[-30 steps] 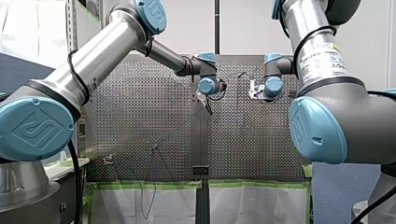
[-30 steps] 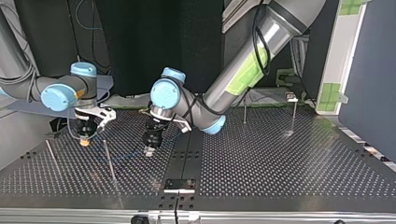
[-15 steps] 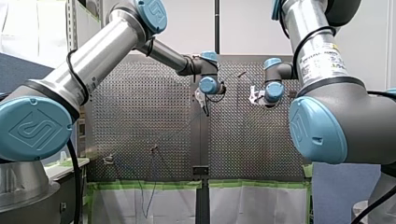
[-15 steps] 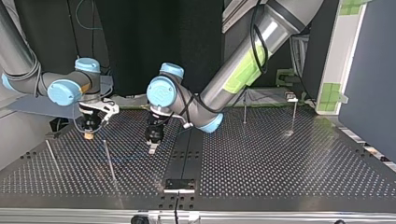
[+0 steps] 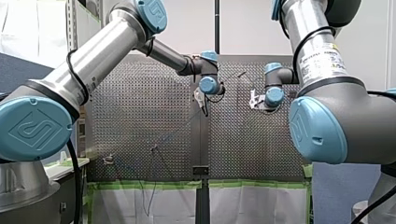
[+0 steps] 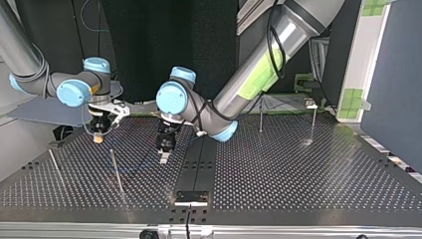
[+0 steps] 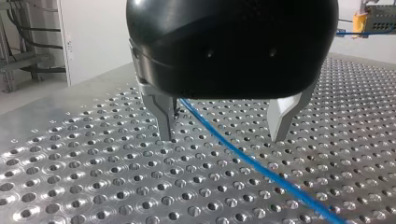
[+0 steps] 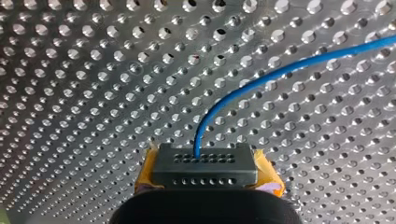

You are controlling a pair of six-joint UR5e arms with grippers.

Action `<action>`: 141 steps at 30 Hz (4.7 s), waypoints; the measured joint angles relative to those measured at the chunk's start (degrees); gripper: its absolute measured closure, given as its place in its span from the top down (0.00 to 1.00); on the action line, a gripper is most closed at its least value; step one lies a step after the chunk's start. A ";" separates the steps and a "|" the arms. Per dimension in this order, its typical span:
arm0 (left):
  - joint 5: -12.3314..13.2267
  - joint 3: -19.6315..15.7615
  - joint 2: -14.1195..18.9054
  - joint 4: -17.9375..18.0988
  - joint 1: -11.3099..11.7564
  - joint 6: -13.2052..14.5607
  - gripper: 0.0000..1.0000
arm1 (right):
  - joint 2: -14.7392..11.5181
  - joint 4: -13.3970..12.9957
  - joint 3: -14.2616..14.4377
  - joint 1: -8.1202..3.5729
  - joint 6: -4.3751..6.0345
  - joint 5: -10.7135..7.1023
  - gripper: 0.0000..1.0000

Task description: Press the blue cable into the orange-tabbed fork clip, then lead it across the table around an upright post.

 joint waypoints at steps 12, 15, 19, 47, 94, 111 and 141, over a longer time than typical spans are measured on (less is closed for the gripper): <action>0.00 -0.01 0.00 -0.08 0.00 -0.02 1.00 | 0.12 -0.68 0.50 0.04 0.00 -0.13 0.00; 0.00 -0.01 -0.02 -0.08 0.00 -0.04 1.00 | 0.18 -0.68 0.52 0.05 -0.07 -0.09 0.00; 0.00 0.00 -0.03 -0.08 0.00 -0.10 1.00 | 0.26 -0.68 0.53 0.05 -0.41 -0.04 0.00; -7.18 0.01 0.02 -5.09 -0.10 0.06 1.00 | 0.65 -0.76 1.94 -0.04 -1.69 1.97 0.00; -1.14 -0.01 -0.04 -17.71 -2.06 -2.26 1.00 | 0.72 -0.77 1.97 0.29 -1.93 1.78 0.00; -2.70 -0.01 -0.05 -18.62 -2.41 -5.79 1.00 | 0.74 -0.77 2.07 0.40 -1.94 1.83 0.00; -4.97 -0.01 -0.05 -4.99 -3.32 -8.51 1.00 | 4.24 -5.89 8.93 -0.83 -2.98 2.94 0.00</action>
